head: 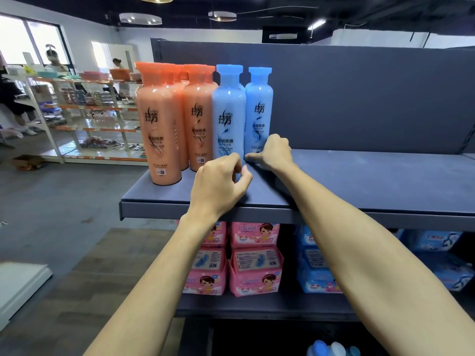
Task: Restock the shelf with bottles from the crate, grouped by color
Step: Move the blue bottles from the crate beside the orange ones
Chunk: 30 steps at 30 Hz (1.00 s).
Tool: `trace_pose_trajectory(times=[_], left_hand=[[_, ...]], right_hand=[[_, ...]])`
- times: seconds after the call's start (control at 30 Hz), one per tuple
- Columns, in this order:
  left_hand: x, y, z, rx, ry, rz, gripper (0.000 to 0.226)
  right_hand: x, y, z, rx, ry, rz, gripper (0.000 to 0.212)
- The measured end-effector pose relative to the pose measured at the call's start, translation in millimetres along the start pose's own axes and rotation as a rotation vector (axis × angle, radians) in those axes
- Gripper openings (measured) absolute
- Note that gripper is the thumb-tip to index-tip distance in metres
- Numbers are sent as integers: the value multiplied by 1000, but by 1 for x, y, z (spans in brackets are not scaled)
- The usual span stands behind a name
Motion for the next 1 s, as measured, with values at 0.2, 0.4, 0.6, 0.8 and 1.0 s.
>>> trace_pose_trajectory(times=[0.2, 0.4, 0.6, 0.8, 1.0], left_hand=[[-1, 0, -3, 5, -22, 14, 23], [-6, -1, -8, -14, -6, 28, 21], [-7, 0, -18, -27, -58, 86, 18], [-10, 11, -38, 68, -44, 96, 15], [11, 31, -72, 189, 4, 64, 15]], right_hand=[[-7, 16, 2, -24, 42, 41, 54], [-32, 45, 7, -52, 55, 12, 52], [-58, 74, 14, -104, 86, -6, 46], [-65, 118, -11, -213, 150, -43, 57], [-80, 151, -49, -218, 136, -106, 52]])
Point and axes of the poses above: each hand's wrist, its own y-axis away from the middle knuckle, its own x-axis out of the palm, z = x × y, the point moved 7 cm from there along -y, towards the middle knuckle, and after that the axes turned 10 degrees about y, right-handed, at the moved point
